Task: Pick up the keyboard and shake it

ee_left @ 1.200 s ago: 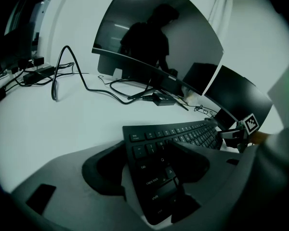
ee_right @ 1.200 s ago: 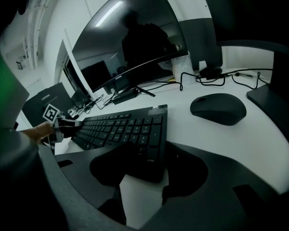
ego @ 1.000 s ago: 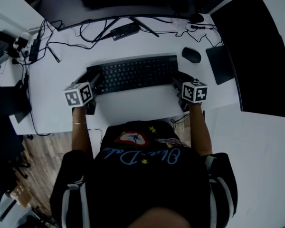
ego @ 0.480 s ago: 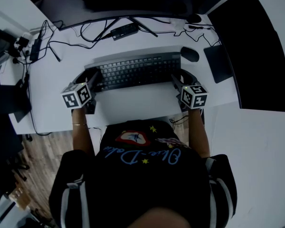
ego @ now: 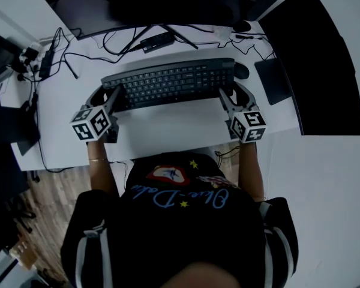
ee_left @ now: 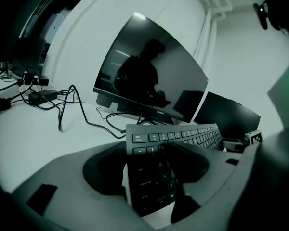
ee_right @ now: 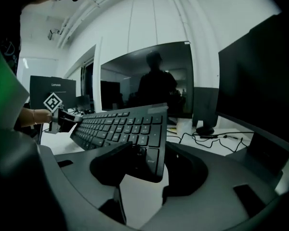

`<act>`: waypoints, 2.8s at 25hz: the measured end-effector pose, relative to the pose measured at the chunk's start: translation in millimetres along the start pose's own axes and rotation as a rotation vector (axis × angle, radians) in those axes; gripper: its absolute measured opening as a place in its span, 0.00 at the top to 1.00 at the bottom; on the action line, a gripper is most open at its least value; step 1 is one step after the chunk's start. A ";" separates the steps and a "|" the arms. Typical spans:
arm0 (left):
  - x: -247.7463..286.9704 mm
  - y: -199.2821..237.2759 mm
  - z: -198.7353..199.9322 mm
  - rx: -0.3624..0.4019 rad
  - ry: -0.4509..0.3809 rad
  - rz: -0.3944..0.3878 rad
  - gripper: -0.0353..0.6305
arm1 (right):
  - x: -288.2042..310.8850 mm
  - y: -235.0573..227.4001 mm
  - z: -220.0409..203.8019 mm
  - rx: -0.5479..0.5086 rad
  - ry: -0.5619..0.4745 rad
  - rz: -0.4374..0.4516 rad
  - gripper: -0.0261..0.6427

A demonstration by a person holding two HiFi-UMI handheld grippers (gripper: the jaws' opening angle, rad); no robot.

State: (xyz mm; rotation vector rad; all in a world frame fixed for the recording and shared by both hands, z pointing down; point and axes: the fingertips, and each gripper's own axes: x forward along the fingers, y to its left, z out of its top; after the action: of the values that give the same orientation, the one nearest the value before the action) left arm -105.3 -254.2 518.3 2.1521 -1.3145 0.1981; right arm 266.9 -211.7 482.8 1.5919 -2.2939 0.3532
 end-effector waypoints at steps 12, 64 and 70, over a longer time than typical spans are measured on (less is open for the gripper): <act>-23.3 -15.7 41.3 0.028 -0.146 -0.053 0.58 | -27.0 9.7 60.4 -0.141 -0.202 -0.019 0.67; -102.9 -67.7 153.7 0.216 -0.586 -0.194 0.58 | -118.0 47.0 187.7 -0.502 -0.641 -0.148 0.69; -111.7 -73.3 162.3 0.238 -0.619 -0.194 0.58 | -124.3 49.1 194.1 -0.517 -0.686 -0.151 0.69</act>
State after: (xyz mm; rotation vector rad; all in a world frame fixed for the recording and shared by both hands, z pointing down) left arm -127.5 -236.8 310.0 2.6517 -1.4400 -0.4480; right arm 237.1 -162.1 254.3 1.7433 -2.3851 -0.8833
